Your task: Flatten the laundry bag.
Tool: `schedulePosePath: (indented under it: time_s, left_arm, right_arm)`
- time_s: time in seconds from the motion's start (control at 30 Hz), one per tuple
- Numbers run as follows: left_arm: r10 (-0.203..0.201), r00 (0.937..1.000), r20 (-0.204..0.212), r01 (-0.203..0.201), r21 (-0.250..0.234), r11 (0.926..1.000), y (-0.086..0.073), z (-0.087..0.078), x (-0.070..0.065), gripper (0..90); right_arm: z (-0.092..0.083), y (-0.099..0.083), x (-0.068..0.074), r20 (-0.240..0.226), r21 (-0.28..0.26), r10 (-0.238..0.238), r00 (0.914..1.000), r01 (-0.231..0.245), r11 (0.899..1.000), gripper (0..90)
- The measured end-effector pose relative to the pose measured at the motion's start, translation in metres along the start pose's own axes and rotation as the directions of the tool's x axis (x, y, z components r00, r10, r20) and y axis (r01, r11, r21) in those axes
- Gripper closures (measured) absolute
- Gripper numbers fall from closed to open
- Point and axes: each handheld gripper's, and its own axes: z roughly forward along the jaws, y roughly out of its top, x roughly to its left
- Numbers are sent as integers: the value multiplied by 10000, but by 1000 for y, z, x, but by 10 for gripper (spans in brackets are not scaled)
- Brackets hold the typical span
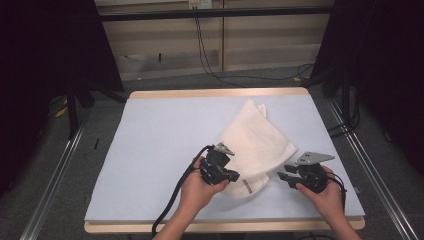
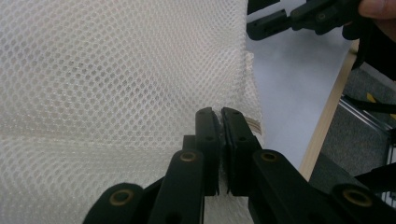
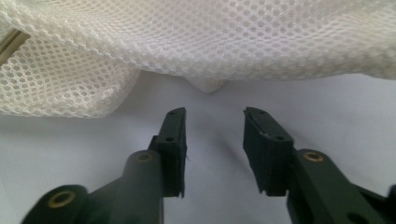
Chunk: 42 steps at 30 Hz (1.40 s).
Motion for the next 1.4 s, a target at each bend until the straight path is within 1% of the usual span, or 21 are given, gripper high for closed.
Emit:
schedulePosePath:
  time_s: [0.03, 0.1, 0.2, 0.27, 0.4, 0.5, 0.53, 0.57, 0.6, 0.63, 0.67, 0.77, 0.83, 0.93, 1.1, 1.13, 1.23, 1.27, 1.3, 1.37, 1.4]
  left_arm:
    - [0, 10000, 0, 0, 0, 10000, 0, 0, 0, 862]
    - [-286, 9996, 15, 286, -98, 9995, 1, -4, 3, 862]
    - [-364, 9993, 61, 365, -176, 9992, 2, -8, 6, 862]
    - [-576, 9983, 127, 579, -269, 9980, 2, -7, 6, 862]
    - [-573, 9982, 147, 577, -251, 9980, 2, -9, 9, 863]
    - [-663, 9977, 123, 666, -318, 9973, 1, -9, 11, 863]
    - [-658, 9978, 108, 661, -302, 9974, 1, -10, 12, 863]
    - [-854, 9962, 153, 860, -445, 9953, 1, -10, 11, 863]
    - [-801, 9967, 119, 806, -408, 9959, 0, -11, 13, 863]
    - [-936, 9956, 62, 938, -500, 9943, 0, -12, 13, 863]
    - [-855, 9963, 47, 856, -441, 9954, 0, -13, 15, 863]
    - [-966, 9953, -54, 962, -548, 9939, -1, -18, 18, 863]
    - [-1143, 9933, -143, 1132, -633, 9916, -1, -21, 20, 863]
    - [-1217, 9923, -238, 1194, -814, 9895, -1, -25, 23, 863]
    - [-1431, 9875, -666, 1358, -1040, 9853, -3, -34, 31, 862]
    - [-1584, 9847, -720, 1494, -1170, 9818, -3, -37, 34, 862]
    - [-1766, 9811, -793, 1656, -1286, 9778, -6, -43, 43, 863]
    - [-1875, 9780, -913, 1741, -1377, 9751, -6, -45, 45, 863]
    - [-1875, 9780, -913, 1741, -1377, 9751, -6, -45, 45, 863]
    - [-2110, 9718, -1050, 1932, -1582, 9683, -9, -51, 53, 863]
    - [-2172, 9696, -1128, 1982, -1588, 9672, -9, -53, 55, 862]
  right_arm:
    - [2, 1, 0, -43, -16, -33, 10000, 33, 10000, 564]
    - [4, 4, 1, -299, -27, 106, 9995, -107, 9999, 569]
    - [9, 7, 2, -250, -20, 63, 9997, -64, 10000, 554]
    - [12, 9, 1, -306, -128, 59, 9995, -63, 9999, 553]
    - [18, 15, 4, -515, -106, -425, 9978, 420, 9991, 605]
    - [24, 17, 6, -402, 67, -397, 9984, 400, 9992, 615]
    - [27, 17, 6, -508, -7, -358, 9981, 358, 9994, 630]
    - [28, 18, 5, -565, -40, -489, 9972, 488, 9988, 652]
    - [29, 18, 6, -537, -87, -498, 9973, 494, 9987, 686]
    - [29, 19, 6, -500, -245, -577, 9971, 565, 9981, 731]
    - [27, 20, 6, -555, -303, -578, 9968, 561, 9980, 776]
    - [24, 21, 6, -662, -474, -450, 9968, 419, 9980, 845]
    - [23, 21, 6, -681, -461, -634, 9957, 603, 9971, 868]
    - [23, 21, 7, -619, -437, -658, 9959, 632, 9970, 879]
    - [21, 20, 7, -683, -403, -705, 9952, 678, 9969, 881]
    - [21, 20, 7, -661, -448, -716, 9952, 688, 9966, 881]
    - [21, 20, 7, -698, -435, -752, 9947, 723, 9964, 882]
    - [21, 20, 6, -709, -435, -754, 9946, 724, 9964, 881]
    - [21, 20, 6, -709, -435, -754, 9946, 724, 9964, 881]
    - [21, 20, 6, -675, -423, -784, 9946, 756, 9962, 882]
    - [21, 19, 6, -664, -422, -791, 9947, 764, 9962, 882]
